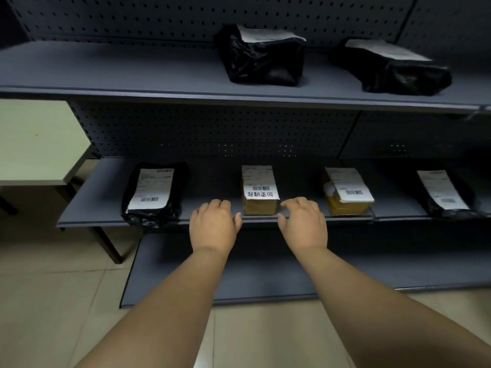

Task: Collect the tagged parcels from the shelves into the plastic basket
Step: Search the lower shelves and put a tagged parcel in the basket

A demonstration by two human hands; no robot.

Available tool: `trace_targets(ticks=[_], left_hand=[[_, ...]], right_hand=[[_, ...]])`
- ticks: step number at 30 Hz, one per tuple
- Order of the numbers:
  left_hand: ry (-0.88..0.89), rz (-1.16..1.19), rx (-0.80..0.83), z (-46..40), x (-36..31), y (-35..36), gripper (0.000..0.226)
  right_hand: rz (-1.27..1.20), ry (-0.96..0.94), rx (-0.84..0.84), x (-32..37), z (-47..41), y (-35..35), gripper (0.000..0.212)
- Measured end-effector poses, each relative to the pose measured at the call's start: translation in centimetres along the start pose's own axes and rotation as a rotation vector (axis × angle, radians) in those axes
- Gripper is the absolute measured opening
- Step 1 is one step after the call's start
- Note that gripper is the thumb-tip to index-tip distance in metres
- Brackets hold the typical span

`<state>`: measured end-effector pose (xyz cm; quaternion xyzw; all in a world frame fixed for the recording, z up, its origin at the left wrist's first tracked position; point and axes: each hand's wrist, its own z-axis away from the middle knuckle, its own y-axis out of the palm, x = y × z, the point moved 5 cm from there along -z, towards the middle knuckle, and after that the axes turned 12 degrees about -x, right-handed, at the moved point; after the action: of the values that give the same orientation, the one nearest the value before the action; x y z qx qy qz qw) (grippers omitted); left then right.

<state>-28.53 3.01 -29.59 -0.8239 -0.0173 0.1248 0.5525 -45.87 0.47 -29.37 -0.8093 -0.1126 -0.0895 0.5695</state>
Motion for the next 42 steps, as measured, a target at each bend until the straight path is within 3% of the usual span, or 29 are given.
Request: trace_targets(ticks=[23,28,37,42], left_hand=[[-0.178,0.074,0.036,-4.1,-1.6,4.4,0.041],[-0.489,0.381,0.155,-6.1,-0.7,6.9,0.044],[-0.921,0.86,0.328,-8.2,-0.5,11.2,0.041],[-1.086,1.102,0.332,-8.1,-1.1,12.8,0.032]], right_hand=[[-0.109,0.133,0.049,-3.5,-5.2,3.7,0.037],[-0.263,0.348,0.119,-3.4,-6.8,6.1,0.038],[-0.871,0.967,0.269,-3.5,-8.5,10.0,0.031],[-0.994,1.093,0.35,-3.4,-9.3,11.5,0.022]])
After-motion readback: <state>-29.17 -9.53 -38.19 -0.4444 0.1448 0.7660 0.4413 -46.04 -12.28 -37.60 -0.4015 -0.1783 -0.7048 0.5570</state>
